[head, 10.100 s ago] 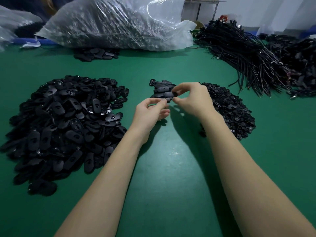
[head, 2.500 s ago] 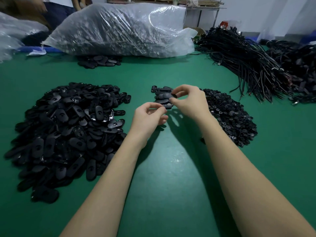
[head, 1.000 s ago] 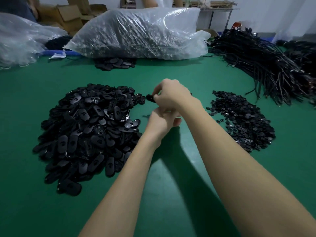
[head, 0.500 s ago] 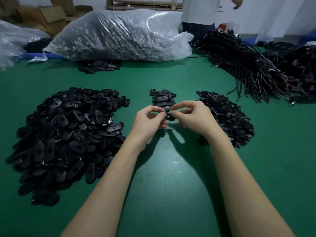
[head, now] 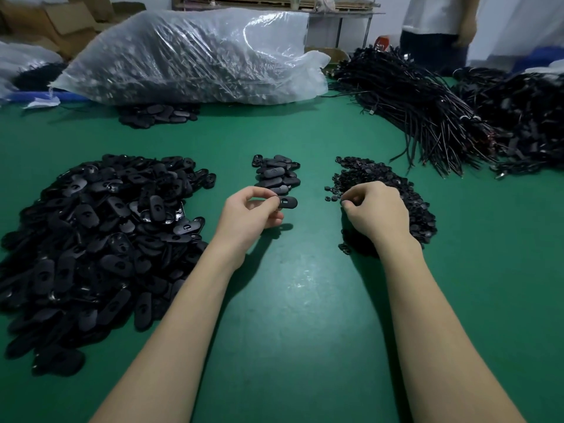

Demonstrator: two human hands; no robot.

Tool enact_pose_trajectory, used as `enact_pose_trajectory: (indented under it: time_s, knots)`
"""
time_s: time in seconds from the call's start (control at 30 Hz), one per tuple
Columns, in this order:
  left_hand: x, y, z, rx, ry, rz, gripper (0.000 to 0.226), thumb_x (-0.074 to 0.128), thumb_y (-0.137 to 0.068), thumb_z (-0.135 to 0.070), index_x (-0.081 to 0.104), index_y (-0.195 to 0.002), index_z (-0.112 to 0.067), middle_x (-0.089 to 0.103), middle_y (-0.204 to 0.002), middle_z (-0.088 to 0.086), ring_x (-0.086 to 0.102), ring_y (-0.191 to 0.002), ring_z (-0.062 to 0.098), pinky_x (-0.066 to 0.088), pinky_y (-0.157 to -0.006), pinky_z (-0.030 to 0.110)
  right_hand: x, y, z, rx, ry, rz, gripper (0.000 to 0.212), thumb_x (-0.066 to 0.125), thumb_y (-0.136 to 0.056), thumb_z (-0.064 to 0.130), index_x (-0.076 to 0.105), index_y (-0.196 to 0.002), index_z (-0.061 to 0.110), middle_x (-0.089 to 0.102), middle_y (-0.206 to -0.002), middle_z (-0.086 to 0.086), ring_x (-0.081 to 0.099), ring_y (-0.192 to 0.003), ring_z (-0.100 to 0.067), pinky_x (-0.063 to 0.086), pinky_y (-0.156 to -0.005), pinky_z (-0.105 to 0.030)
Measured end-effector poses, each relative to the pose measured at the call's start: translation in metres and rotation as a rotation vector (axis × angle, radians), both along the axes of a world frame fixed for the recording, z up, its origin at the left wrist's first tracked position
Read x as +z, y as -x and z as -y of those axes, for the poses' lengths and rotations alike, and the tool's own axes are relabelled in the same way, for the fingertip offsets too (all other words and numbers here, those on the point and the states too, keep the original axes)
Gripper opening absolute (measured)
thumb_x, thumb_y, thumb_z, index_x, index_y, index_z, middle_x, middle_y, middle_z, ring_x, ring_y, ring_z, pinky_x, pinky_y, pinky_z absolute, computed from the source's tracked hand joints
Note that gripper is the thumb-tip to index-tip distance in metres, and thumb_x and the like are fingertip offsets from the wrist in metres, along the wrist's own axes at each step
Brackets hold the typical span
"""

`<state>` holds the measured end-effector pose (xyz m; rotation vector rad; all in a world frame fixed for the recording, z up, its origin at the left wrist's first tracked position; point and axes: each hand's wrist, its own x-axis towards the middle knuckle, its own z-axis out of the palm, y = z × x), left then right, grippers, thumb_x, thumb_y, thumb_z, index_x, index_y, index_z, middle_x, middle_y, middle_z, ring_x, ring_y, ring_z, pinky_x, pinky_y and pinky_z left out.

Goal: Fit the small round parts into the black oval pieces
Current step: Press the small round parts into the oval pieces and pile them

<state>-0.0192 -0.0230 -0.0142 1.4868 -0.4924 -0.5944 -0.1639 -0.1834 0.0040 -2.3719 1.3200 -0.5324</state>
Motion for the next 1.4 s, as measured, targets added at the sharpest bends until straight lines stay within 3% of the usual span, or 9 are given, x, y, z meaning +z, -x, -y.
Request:
enact_pose_trajectory:
  time_s: [0.23,0.37,0.5,0.67,0.77,0.87,0.97,1.17,1.4]
  knots:
    - [0.001,0.001,-0.001,-0.003,-0.002,-0.003,0.004,0.068,-0.094,-0.008,0.068,-0.097,-0.008,0.072,-0.082,0.006,0.072,-0.071,0.013,0.061,-0.074,0.026,-0.001,-0.002,0.000,0.039,-0.029,0.136,0.015,0.065,-0.095,0.022,0.076,-0.102,0.030,0.075,-0.097,0.006,0.062,-0.082,-0.019,0.044,-0.071,-0.028]
    - [0.001,0.002,0.000,-0.005,-0.010,-0.001,0.004,0.068,-0.094,-0.009,0.068,-0.098,-0.008,0.072,-0.082,0.005,0.072,-0.071,0.014,0.061,-0.076,0.027,-0.001,-0.008,-0.003,0.062,0.049,0.053,0.025,0.066,-0.097,0.029,0.073,-0.120,0.035,0.073,-0.109,0.011,0.064,-0.104,-0.018,0.043,-0.075,-0.029]
    - [0.001,0.002,-0.001,-0.001,-0.014,-0.010,0.005,0.068,-0.094,-0.008,0.068,-0.099,-0.007,0.073,-0.080,0.006,0.072,-0.070,0.014,0.062,-0.076,0.028,-0.005,-0.014,-0.003,0.008,0.040,0.037,0.015,0.067,-0.095,0.028,0.078,-0.103,0.032,0.076,-0.101,0.007,0.067,-0.098,-0.021,0.044,-0.072,-0.028]
    - [0.002,0.001,0.000,-0.001,-0.007,-0.038,0.004,0.069,-0.093,-0.007,0.068,-0.097,-0.008,0.074,-0.071,0.000,0.072,-0.070,0.015,0.062,-0.076,0.027,-0.003,-0.013,-0.003,-0.004,0.034,0.084,0.013,0.065,-0.096,0.031,0.077,-0.102,0.032,0.074,-0.097,0.008,0.065,-0.091,-0.020,0.045,-0.072,-0.030]
    - [0.003,0.001,0.000,0.008,0.001,-0.062,0.004,0.069,-0.092,-0.006,0.068,-0.095,-0.007,0.075,-0.072,0.003,0.072,-0.070,0.017,0.062,-0.076,0.028,0.007,-0.012,-0.009,0.097,-0.183,0.391,0.010,0.068,-0.096,0.034,0.077,-0.095,0.030,0.074,-0.084,0.010,0.063,-0.075,-0.009,0.050,-0.071,-0.027]
    - [0.004,0.002,0.000,0.012,0.003,-0.071,0.004,0.069,-0.092,-0.005,0.067,-0.095,-0.008,0.075,-0.074,0.005,0.071,-0.069,0.017,0.062,-0.075,0.027,0.019,-0.013,-0.026,0.244,-0.542,0.627,0.009,0.070,-0.094,0.026,0.079,-0.093,0.025,0.077,-0.082,0.009,0.057,-0.056,0.000,0.044,-0.054,-0.015]
    - [0.005,0.003,0.000,0.008,0.011,-0.072,0.004,0.069,-0.092,-0.005,0.067,-0.095,-0.007,0.075,-0.073,0.004,0.071,-0.069,0.016,0.062,-0.075,0.027,0.019,-0.015,-0.038,0.295,-0.659,0.645,0.008,0.072,-0.091,0.021,0.080,-0.092,0.022,0.078,-0.085,0.008,0.051,-0.048,-0.003,0.038,-0.047,-0.013]
    - [0.007,0.004,-0.003,0.004,0.024,-0.082,0.005,0.066,-0.094,-0.003,0.070,-0.094,-0.007,0.075,-0.075,0.005,0.074,-0.073,0.017,0.061,-0.075,0.023,0.011,-0.022,-0.044,0.297,-0.668,0.639,0.012,0.075,-0.089,0.006,0.078,-0.094,0.016,0.075,-0.075,0.004,0.049,-0.046,-0.008,0.038,-0.045,-0.016]
    - [0.009,0.003,-0.004,-0.001,0.067,-0.166,0.008,0.064,-0.095,-0.001,0.071,-0.095,-0.006,0.078,-0.082,0.008,0.077,-0.085,0.022,0.060,-0.079,0.022,0.005,-0.025,-0.046,0.269,-0.630,0.549,0.012,0.077,-0.088,0.009,0.081,-0.086,0.021,0.074,-0.069,0.002,0.049,-0.046,-0.009,0.038,-0.045,-0.014]
